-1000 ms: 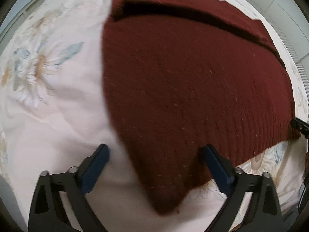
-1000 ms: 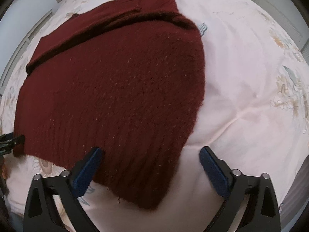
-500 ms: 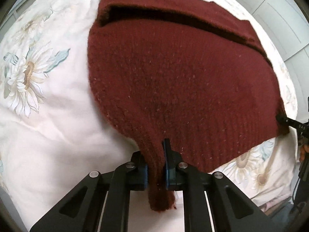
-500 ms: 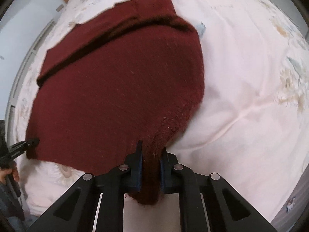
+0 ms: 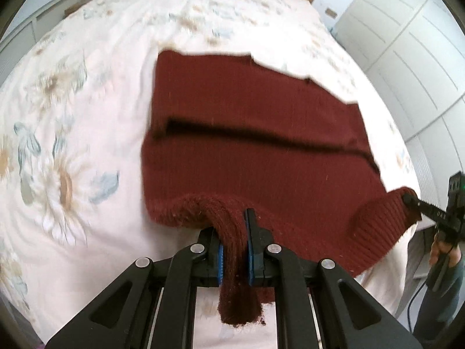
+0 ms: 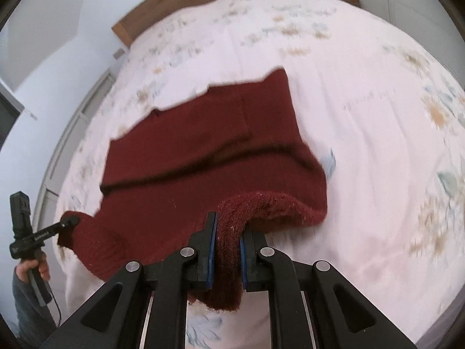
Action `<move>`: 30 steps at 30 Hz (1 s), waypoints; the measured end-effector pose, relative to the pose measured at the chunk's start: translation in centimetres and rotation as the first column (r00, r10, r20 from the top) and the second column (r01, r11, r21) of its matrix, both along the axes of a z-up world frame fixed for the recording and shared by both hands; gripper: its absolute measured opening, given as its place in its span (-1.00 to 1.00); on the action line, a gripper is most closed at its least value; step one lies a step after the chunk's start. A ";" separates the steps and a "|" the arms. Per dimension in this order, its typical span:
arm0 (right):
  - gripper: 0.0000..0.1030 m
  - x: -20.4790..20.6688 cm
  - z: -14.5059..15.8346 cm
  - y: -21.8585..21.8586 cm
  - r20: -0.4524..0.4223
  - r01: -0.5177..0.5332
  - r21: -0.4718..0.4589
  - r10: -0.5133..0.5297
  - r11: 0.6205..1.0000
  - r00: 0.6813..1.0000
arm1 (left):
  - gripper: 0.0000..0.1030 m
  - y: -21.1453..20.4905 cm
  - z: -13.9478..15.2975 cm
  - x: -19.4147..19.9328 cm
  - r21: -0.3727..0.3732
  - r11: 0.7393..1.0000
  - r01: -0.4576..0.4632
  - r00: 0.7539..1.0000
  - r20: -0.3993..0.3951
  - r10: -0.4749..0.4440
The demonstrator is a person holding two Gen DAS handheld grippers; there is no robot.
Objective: Fold small clothes
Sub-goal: 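Grasp the hem with both tools and fold it up toward the collar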
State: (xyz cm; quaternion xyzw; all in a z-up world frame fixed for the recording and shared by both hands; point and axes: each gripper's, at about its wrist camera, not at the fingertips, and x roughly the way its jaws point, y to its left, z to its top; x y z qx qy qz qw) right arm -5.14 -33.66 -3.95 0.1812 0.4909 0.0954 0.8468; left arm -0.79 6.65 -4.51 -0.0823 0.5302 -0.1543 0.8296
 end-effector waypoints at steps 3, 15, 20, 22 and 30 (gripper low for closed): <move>-0.76 2.1 1.3 0.5 0.037 0.005 0.000 -0.005 1.000 0.999 | -0.83 0.5 1.7 1.5 0.002 1.000 -0.008 0.999 0.038 0.008; -0.76 12.2 5.2 0.8 0.123 0.038 -0.053 -0.031 0.998 0.992 | -0.84 0.0 4.9 11.2 0.030 0.997 -0.071 0.991 0.117 0.067; -0.76 17.6 3.0 1.1 0.060 0.047 -0.102 -0.041 0.994 0.997 | -0.84 -0.1 3.6 16.3 0.096 0.991 -0.093 0.992 0.092 0.084; -0.76 19.4 1.6 1.2 0.025 0.042 -0.122 -0.039 0.992 0.999 | -0.84 -0.4 2.2 17.7 0.130 0.987 -0.093 0.994 0.073 0.084; -0.71 23.0 -3.8 1.5 -0.093 0.027 -0.188 -0.045 0.982 0.995 | -0.81 -1.7 -3.4 21.5 0.254 0.955 -0.150 0.989 0.027 0.148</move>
